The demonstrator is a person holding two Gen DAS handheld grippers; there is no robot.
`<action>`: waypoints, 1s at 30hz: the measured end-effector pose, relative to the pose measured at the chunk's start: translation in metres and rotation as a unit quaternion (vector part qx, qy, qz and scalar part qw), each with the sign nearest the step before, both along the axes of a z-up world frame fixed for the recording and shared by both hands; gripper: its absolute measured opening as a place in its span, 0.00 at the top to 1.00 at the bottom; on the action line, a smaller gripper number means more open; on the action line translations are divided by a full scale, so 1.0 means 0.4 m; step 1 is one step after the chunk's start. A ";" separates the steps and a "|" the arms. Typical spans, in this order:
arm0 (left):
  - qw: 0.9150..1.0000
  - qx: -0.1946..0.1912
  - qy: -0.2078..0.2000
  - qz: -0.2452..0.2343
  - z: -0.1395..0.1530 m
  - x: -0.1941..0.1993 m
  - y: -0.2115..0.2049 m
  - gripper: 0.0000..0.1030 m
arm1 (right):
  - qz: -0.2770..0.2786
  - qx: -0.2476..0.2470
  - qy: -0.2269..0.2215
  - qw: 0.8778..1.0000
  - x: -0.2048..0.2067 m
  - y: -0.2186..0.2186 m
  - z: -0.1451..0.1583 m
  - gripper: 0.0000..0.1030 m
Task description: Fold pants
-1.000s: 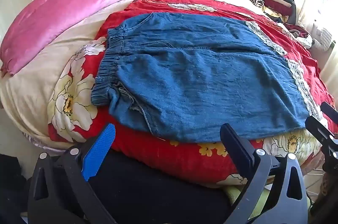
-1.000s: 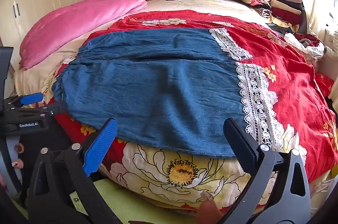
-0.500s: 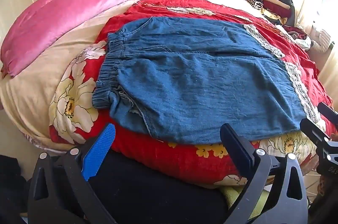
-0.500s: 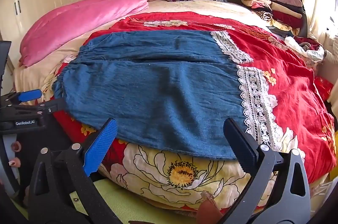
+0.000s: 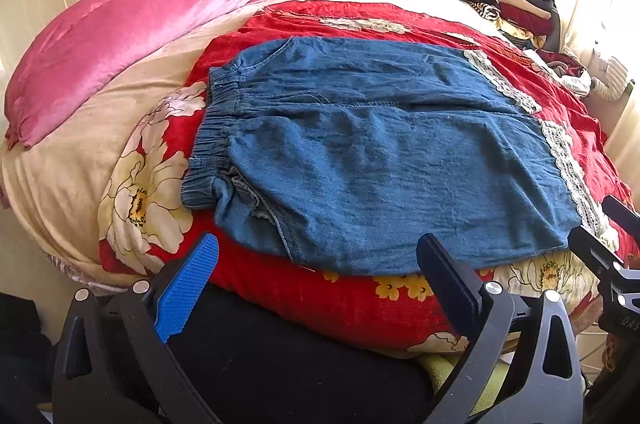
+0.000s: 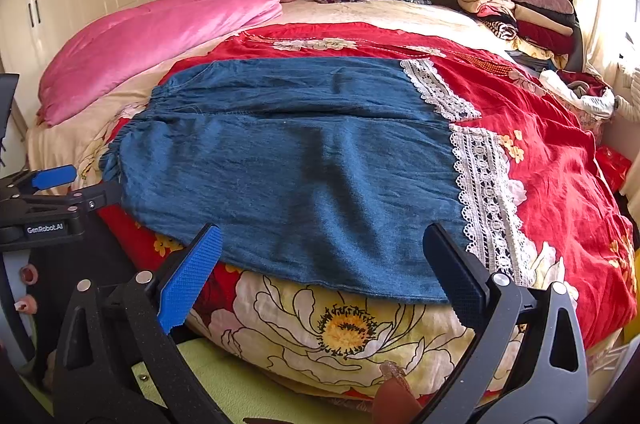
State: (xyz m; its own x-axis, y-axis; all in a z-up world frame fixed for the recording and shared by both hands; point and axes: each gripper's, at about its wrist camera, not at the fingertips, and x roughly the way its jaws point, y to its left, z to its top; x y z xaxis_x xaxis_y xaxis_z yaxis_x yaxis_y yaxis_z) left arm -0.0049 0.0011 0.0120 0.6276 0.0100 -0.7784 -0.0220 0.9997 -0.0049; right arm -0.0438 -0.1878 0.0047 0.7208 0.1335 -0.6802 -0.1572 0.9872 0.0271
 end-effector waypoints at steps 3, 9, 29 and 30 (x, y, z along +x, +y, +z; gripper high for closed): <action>1.000 0.000 0.000 0.001 0.000 -0.001 0.000 0.04 | -0.001 0.000 0.000 1.000 0.000 0.000 0.000 0.08; 1.000 0.001 0.000 0.001 -0.001 -0.001 0.003 0.04 | 0.000 -0.001 -0.001 1.000 0.000 0.001 0.000 0.08; 1.000 0.006 -0.004 0.004 0.001 0.002 0.007 0.04 | 0.000 -0.002 -0.001 1.000 0.000 -0.001 0.001 0.08; 1.000 0.007 -0.005 0.004 0.000 0.001 0.005 0.04 | -0.001 -0.002 0.000 1.000 0.001 -0.001 0.001 0.08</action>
State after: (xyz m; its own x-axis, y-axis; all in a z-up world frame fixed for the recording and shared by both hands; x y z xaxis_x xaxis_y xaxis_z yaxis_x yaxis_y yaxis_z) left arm -0.0044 0.0032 0.0121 0.6348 0.0263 -0.7723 -0.0297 0.9995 0.0097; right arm -0.0435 -0.1883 0.0050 0.7217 0.1293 -0.6801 -0.1551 0.9876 0.0232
